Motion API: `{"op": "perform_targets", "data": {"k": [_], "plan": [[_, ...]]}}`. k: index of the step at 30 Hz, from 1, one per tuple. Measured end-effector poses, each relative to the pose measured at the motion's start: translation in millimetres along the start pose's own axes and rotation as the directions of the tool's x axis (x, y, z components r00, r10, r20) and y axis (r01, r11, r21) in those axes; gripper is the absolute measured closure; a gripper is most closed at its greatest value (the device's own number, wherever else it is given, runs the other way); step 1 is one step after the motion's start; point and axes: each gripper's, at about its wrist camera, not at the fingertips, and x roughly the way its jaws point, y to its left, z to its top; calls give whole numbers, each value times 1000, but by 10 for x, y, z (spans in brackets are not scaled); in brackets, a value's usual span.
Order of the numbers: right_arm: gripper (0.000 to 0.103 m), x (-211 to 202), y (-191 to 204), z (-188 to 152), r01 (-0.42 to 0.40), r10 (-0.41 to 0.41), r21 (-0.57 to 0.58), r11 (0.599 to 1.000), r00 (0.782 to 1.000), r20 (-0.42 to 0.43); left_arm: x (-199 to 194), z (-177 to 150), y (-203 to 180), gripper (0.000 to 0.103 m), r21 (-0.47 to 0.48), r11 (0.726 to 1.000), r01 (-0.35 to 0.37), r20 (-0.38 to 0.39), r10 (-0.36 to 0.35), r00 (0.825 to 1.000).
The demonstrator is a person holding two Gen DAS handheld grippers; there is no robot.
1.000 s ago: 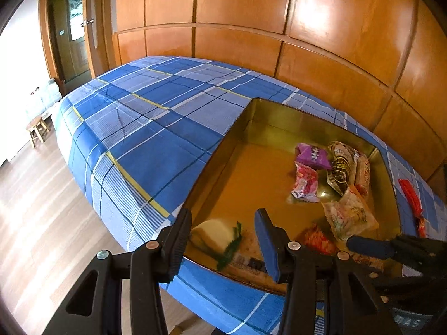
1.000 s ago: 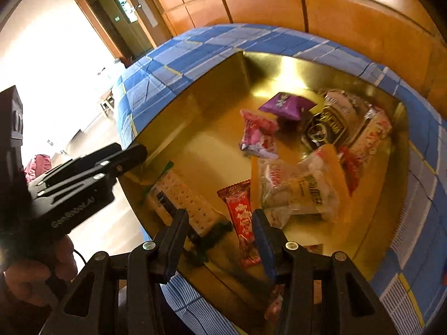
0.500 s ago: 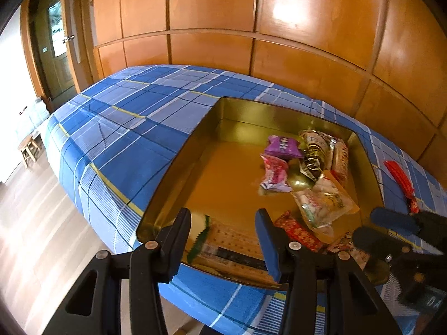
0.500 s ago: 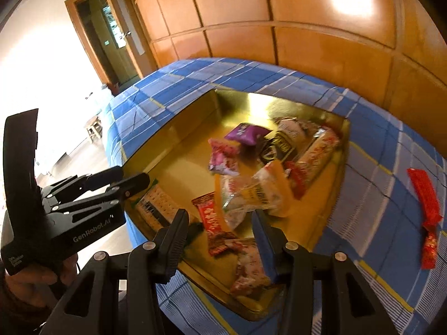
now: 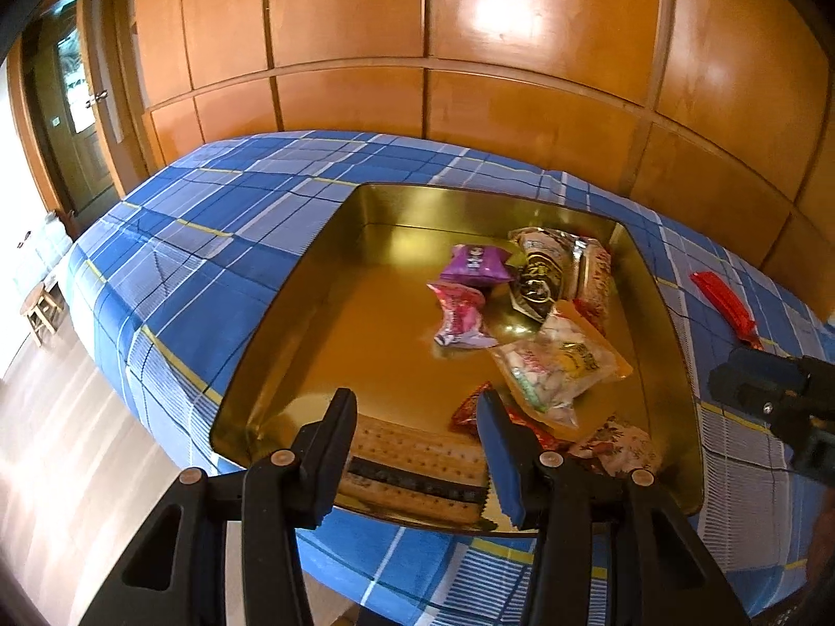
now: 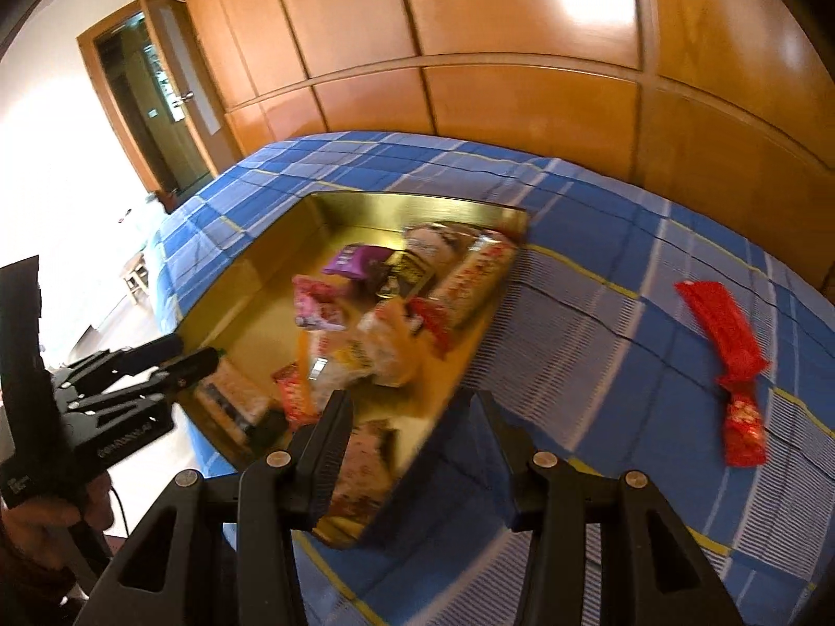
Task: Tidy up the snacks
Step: 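Move both tools back toward the two red packets on the bedspread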
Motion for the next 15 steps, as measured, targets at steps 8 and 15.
{"op": "perform_targets", "data": {"k": [8, 15], "plan": [[55, -167, -517, -97, 103, -103, 46, 994, 995, -13, -20, 37, -173, 54, 45, 999, 19, 6, -19, 1000], [55, -405, -1083, -117, 214, -214, 93, 972, 977, -10, -45, 108, -439, 54, 108, 993, 52, 10, -53, 999]]}}
